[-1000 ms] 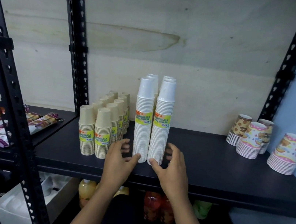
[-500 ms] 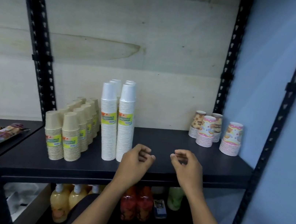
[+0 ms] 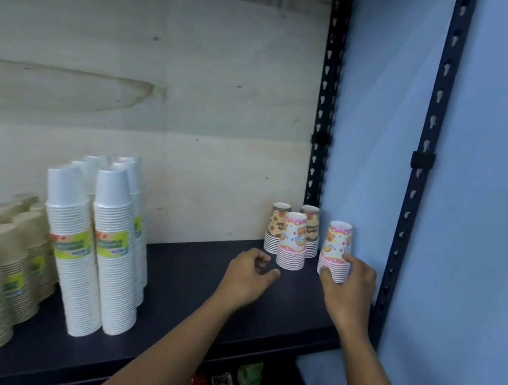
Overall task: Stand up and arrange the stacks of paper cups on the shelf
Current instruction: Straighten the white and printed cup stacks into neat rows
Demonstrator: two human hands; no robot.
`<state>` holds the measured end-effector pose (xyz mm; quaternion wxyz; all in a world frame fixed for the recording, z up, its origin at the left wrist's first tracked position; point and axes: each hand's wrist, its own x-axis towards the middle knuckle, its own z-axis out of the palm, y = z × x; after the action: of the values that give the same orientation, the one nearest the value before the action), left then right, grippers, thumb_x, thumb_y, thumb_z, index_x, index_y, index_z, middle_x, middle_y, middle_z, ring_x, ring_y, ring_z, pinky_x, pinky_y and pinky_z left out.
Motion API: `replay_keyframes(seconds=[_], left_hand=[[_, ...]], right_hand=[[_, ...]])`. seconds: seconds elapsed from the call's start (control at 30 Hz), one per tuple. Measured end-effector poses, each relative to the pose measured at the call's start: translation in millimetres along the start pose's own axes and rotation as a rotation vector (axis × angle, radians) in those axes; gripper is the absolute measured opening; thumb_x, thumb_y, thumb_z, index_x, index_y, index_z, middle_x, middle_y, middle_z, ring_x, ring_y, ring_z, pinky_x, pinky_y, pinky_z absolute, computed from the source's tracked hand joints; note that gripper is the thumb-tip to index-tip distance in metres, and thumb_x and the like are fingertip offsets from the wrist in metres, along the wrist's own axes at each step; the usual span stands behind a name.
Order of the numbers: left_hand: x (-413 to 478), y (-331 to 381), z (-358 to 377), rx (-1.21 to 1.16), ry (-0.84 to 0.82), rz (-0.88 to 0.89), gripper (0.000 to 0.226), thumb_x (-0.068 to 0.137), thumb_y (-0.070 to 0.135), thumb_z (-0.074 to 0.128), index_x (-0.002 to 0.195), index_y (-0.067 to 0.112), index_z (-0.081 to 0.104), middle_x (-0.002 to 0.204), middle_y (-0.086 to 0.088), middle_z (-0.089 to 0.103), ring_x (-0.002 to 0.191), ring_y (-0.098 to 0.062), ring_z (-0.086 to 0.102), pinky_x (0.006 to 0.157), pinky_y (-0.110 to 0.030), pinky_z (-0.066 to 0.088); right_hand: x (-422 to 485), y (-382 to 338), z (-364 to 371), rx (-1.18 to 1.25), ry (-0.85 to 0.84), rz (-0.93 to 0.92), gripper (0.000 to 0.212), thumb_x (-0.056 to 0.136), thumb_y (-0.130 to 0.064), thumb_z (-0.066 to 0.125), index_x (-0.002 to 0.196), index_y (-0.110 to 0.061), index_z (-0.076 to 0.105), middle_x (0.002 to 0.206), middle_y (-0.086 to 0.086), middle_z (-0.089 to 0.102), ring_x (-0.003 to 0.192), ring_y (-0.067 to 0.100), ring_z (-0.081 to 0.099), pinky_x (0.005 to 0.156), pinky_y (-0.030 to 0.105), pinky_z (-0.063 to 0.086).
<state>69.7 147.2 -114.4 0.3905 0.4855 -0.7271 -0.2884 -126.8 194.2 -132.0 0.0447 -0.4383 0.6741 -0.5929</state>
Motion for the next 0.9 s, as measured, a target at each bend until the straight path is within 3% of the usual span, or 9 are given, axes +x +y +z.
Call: replay_keyframes(seconds=[0.13,0.23,0.3,0.4,0.53,0.67,0.9], left_hand=[[49.4,1.5,21.9,0.006,-0.001,-0.022,0.05,0.084,0.032,0.079,0.127,0.015,0.059,0.119,0.001,0.06,0.104,-0.012,0.059,0.087,-0.023,0.047],[76.0,-4.5,37.7,0.005,0.035,-0.051,0.068,0.077,0.041,0.08,0.135,0.019,0.051,0.131,-0.005,0.054,0.118,-0.022,0.059,0.101,-0.039,0.052],[86.3,-4.0,45.7,-0.007,0.049,-0.077,0.073,0.08,0.036,0.081,0.141,0.017,0.045,0.137,-0.008,0.046,0.125,-0.023,0.054,0.107,-0.037,0.046],[99.3,-4.0,59.3,-0.047,0.052,-0.104,0.08,0.079,0.034,0.083,0.145,0.015,0.042,0.138,-0.008,0.043,0.127,-0.022,0.05,0.105,-0.03,0.042],[108.6,-6.2,80.9,-0.08,0.063,-0.138,0.094,0.058,0.052,0.086,0.138,0.019,0.049,0.133,-0.005,0.053,0.118,-0.021,0.061,0.1,-0.041,0.053],[107.8,-2.2,89.7,-0.076,0.109,-0.155,0.085,0.072,0.039,0.086,0.142,0.018,0.043,0.134,-0.007,0.042,0.123,-0.024,0.052,0.106,-0.04,0.048],[92.9,-6.0,76.6,-0.091,0.138,-0.156,0.08,0.076,0.035,0.086,0.142,0.018,0.046,0.134,-0.006,0.043,0.122,-0.022,0.053,0.101,-0.032,0.047]], right_hand=[[25.7,4.6,17.5,-0.039,0.047,-0.001,0.063,0.086,-0.019,0.074,0.142,-0.009,0.046,0.143,0.014,0.039,0.132,0.034,0.04,0.105,0.04,0.038],[41.0,10.8,29.3,-0.057,0.072,-0.016,0.072,0.087,-0.022,0.072,0.149,-0.012,0.037,0.147,0.013,0.035,0.136,0.033,0.035,0.109,0.046,0.038],[49.0,17.7,34.7,-0.08,0.067,-0.002,0.078,0.087,-0.023,0.072,0.153,-0.012,0.031,0.15,0.015,0.033,0.139,0.034,0.032,0.114,0.049,0.034],[56.2,30.4,39.0,-0.108,0.042,0.021,0.083,0.087,-0.022,0.072,0.155,-0.009,0.027,0.152,0.018,0.032,0.143,0.036,0.029,0.117,0.05,0.03],[59.8,41.4,39.2,-0.148,0.041,0.011,0.083,0.088,-0.02,0.07,0.156,-0.008,0.025,0.154,0.017,0.031,0.145,0.034,0.027,0.117,0.046,0.031],[66.4,45.0,39.2,-0.135,0.027,0.027,0.081,0.086,-0.022,0.074,0.154,-0.008,0.03,0.148,0.017,0.039,0.141,0.032,0.034,0.114,0.043,0.033],[64.8,46.1,38.3,-0.098,0.016,0.037,0.064,0.084,-0.015,0.076,0.141,-0.006,0.047,0.137,0.017,0.045,0.128,0.033,0.047,0.107,0.04,0.039]])
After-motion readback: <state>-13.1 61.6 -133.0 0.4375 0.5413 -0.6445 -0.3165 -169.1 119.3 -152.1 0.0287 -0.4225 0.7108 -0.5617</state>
